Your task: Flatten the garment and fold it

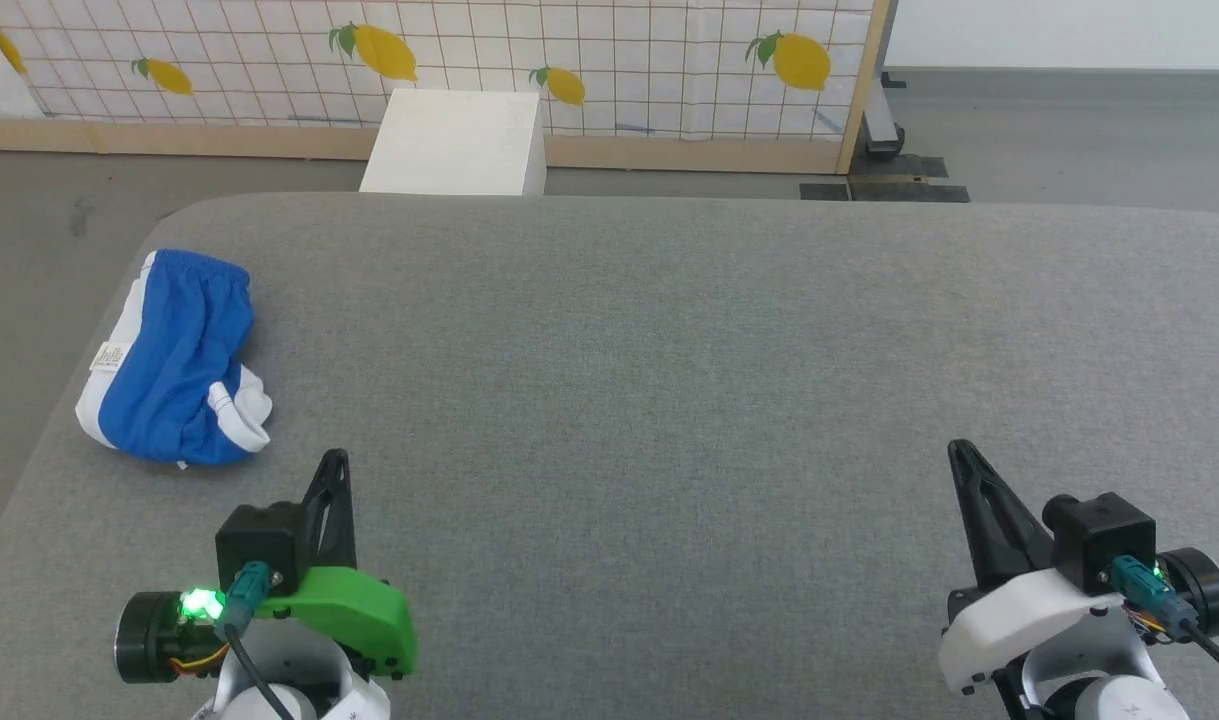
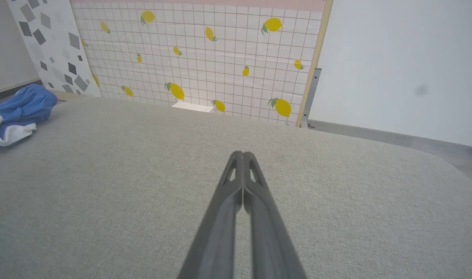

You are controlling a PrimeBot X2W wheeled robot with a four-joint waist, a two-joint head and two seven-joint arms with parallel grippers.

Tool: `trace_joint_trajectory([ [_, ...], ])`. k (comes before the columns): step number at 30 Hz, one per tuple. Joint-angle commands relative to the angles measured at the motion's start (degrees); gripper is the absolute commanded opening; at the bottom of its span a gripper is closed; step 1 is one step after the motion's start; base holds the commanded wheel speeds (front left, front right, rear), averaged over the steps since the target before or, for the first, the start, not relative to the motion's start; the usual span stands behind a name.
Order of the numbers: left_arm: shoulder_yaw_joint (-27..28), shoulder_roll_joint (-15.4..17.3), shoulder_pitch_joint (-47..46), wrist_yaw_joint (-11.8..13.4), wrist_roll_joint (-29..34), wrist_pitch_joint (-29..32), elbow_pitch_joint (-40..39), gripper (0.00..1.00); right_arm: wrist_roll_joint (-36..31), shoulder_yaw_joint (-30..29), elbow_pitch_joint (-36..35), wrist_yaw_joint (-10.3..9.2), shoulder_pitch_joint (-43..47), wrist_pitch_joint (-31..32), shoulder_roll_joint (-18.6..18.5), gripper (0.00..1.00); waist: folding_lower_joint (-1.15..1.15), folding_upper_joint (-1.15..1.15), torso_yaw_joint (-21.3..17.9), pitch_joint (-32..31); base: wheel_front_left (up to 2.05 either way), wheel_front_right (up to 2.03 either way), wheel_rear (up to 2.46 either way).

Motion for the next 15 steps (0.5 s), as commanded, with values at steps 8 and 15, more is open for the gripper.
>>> trace_joint_trajectory([
  [8,0.1,-0.3,0.7,-0.1,0.7,0.1,0.2,0.0,-0.4,0.1,0.1,-0.09,-0.9,0.0,0.2,0.0,0.0,0.0,0.0,0.0,0.0,0.0,0.0],
  [15,-0.1,0.0,0.0,0.0,-0.3,0.0,0.0,1.0,0.0,0.0,0.0,0.0,0.0,0.0,0.0,1.0,0.0,0.0,0.0,0.0,0.0,0.0,0.0],
])
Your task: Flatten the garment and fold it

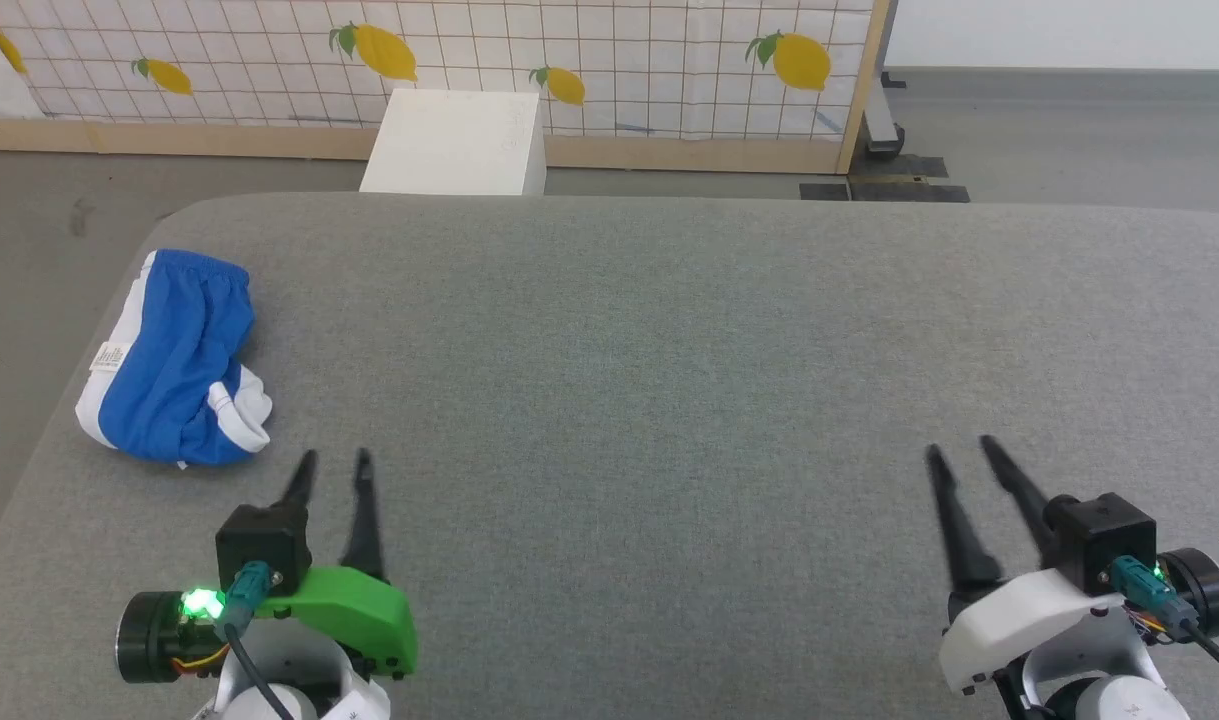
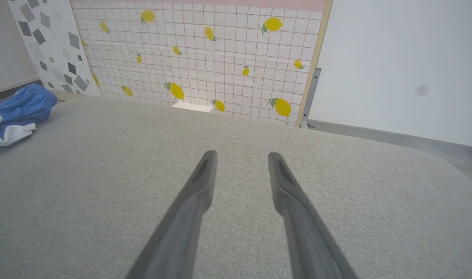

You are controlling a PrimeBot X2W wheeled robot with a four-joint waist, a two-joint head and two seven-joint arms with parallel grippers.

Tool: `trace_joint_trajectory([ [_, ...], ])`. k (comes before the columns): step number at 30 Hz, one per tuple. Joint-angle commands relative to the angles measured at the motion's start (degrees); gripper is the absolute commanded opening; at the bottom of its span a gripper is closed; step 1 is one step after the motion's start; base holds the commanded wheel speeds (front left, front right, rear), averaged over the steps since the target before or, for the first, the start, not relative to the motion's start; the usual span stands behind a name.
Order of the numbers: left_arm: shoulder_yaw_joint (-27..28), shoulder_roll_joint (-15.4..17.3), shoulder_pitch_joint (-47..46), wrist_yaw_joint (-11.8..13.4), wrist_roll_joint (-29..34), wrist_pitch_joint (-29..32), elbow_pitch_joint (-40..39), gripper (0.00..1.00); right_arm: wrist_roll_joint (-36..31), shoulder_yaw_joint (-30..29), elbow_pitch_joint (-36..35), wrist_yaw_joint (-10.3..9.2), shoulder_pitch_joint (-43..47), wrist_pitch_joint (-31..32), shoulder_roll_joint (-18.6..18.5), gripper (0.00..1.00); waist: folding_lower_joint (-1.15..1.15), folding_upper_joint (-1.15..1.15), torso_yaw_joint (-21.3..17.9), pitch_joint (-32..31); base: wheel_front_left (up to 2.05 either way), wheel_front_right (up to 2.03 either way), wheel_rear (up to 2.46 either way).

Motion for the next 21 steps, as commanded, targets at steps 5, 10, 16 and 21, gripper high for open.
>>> trace_joint_trajectory([
  [5,0.0,0.0,0.0,0.0,0.0,0.0,0.0,1.0,0.0,0.0,0.0,0.0,0.0,0.0,0.0,1.0,0.0,0.0,0.0,0.0,0.0,0.0,0.0],
  [10,0.0,0.0,0.1,0.0,0.0,0.0,0.0,1.0,-0.3,0.0,0.0,-0.01,-0.1,-0.1,-0.1,1.0,0.0,0.0,0.0,0.0,0.0,0.0,0.0],
  [16,-0.1,0.1,0.1,0.0,-0.1,0.1,0.0,1.0,-0.4,-0.2,0.0,-0.01,-0.1,-0.3,-0.1,1.0,0.0,0.0,0.0,0.0,0.0,0.0,0.0],
  [21,-0.1,0.2,0.1,0.0,-0.1,0.1,0.0,1.0,-0.2,-0.2,0.0,-0.01,-0.2,-0.5,0.0,1.0,0.0,0.0,0.0,0.0,0.0,0.0,0.0],
])
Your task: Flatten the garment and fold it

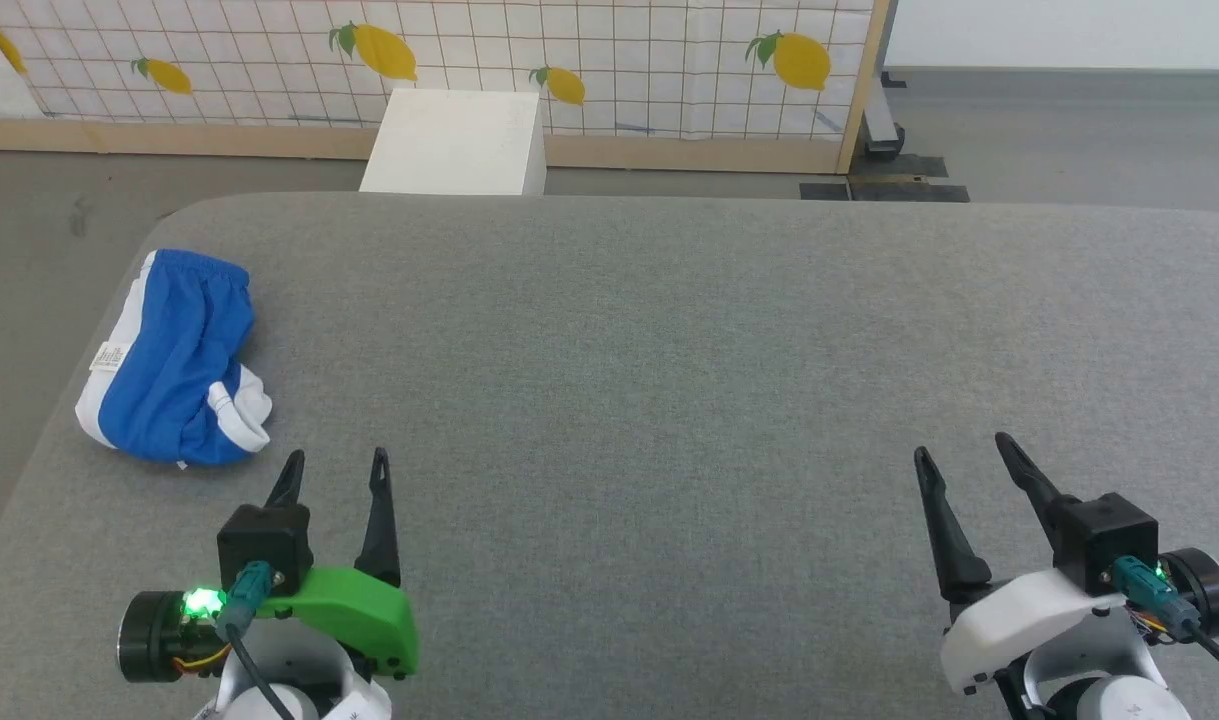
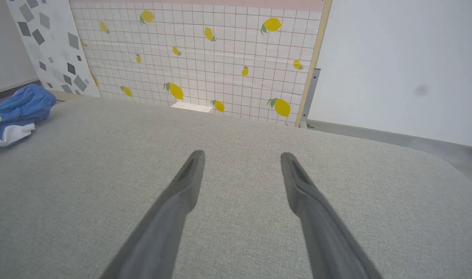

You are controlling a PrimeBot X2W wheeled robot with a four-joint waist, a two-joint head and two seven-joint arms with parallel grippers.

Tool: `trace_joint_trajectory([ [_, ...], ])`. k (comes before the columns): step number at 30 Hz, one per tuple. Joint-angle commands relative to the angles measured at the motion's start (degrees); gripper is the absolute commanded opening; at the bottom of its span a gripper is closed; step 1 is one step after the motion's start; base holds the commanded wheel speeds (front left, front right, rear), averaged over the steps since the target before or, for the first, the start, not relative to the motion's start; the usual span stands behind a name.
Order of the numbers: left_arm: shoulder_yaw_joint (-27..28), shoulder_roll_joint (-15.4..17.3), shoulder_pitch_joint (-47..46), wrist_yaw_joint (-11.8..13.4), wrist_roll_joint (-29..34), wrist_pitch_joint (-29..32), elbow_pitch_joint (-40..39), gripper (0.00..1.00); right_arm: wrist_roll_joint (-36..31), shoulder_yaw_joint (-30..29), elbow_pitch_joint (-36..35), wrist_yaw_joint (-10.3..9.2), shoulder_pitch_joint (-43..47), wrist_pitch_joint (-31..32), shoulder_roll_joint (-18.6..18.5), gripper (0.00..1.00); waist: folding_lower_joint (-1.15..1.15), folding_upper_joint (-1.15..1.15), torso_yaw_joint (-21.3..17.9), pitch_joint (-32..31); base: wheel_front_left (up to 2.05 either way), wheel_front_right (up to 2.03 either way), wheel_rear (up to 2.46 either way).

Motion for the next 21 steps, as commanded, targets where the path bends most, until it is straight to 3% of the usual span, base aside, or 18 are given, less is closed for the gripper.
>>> trace_joint_trajectory([
  [1,0.0,0.2,0.1,0.0,0.0,0.1,0.0,1.0,-0.1,0.0,0.0,-0.01,-0.2,-0.5,0.0,1.0,0.0,0.0,0.0,0.0,0.0,0.0,0.0],
  [21,-0.8,0.8,0.2,-0.1,-0.1,-0.1,-0.1,1.0,2.5,-0.6,0.5,-0.03,-0.5,-0.6,0.1,1.0,0.0,0.0,0.0,0.0,0.0,0.0,0.0],
])
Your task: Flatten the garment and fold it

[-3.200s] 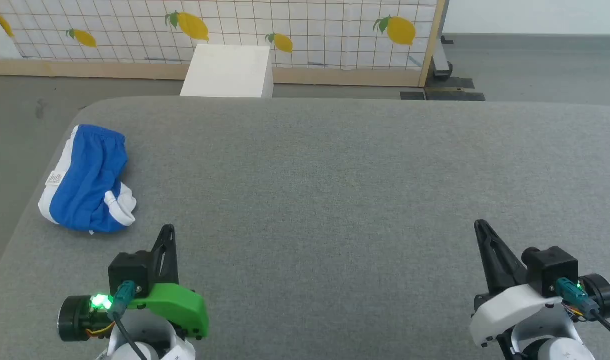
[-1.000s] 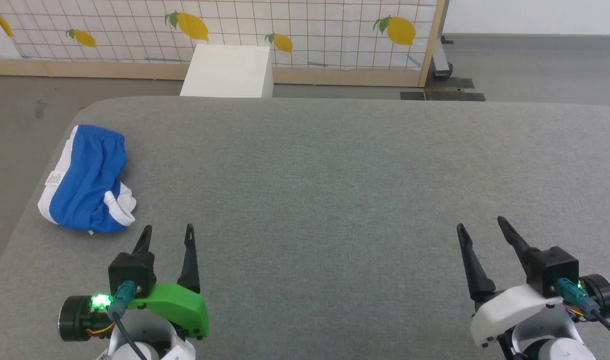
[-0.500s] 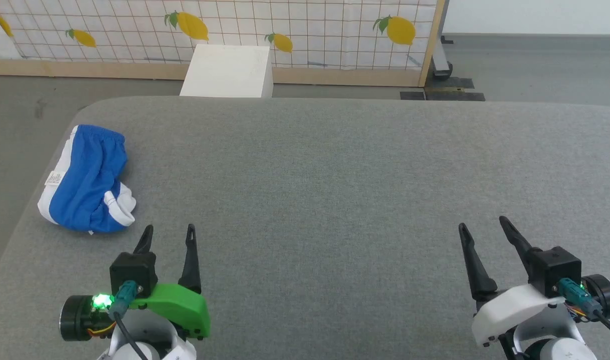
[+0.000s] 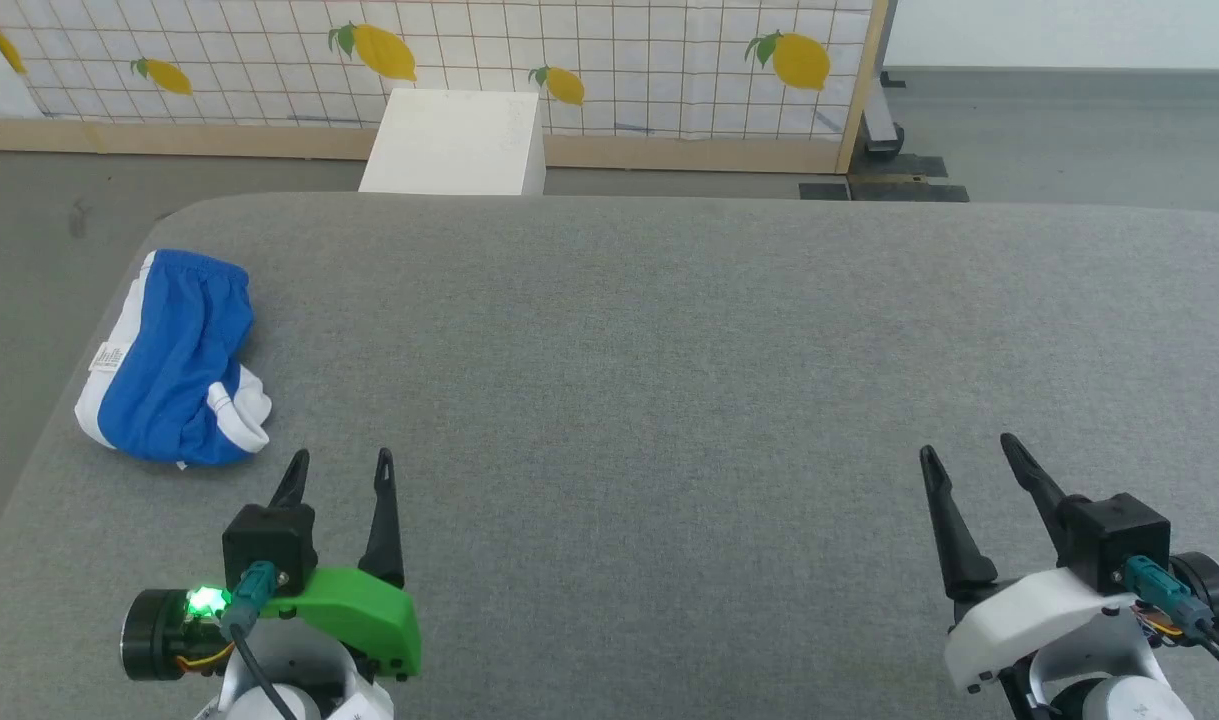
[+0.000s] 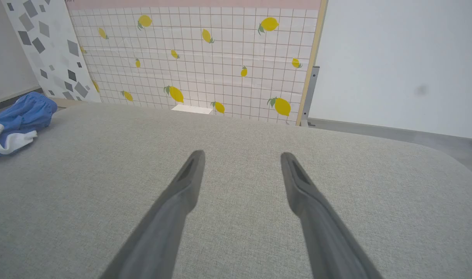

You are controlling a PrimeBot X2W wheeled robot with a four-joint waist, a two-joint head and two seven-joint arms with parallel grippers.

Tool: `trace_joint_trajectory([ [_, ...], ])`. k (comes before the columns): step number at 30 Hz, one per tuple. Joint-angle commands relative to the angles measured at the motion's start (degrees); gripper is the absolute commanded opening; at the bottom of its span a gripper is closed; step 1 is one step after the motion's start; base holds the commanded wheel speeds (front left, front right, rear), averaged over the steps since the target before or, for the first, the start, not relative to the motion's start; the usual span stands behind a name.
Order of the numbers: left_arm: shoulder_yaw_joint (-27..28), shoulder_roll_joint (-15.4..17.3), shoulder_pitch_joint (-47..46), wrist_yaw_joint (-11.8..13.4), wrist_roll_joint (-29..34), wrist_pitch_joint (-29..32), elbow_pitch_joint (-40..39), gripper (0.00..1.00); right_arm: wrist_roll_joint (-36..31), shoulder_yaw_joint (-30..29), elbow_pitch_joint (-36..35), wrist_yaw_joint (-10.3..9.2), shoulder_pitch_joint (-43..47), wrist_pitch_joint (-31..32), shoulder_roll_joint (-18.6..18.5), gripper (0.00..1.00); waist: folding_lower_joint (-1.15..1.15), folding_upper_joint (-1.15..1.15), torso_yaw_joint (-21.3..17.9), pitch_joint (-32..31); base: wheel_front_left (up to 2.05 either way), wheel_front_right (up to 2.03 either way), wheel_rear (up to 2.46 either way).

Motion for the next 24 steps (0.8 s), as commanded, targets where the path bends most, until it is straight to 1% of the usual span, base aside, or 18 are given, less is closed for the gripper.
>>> trace_joint_trajectory([
  [1,-0.2,0.5,0.2,-0.1,-0.1,-0.1,-0.1,1.0,0.7,-0.1,0.3,-0.03,-0.5,-0.5,0.1,1.0,0.0,0.0,0.0,0.0,0.0,0.0,0.0],
  [24,-1.0,1.2,0.3,0.4,-0.7,-0.9,-0.4,1.0,2.0,-0.3,0.2,-0.04,-1.0,-1.0,0.1,1.0,0.0,0.0,0.0,-0.1,0.0,0.0,0.0],
])
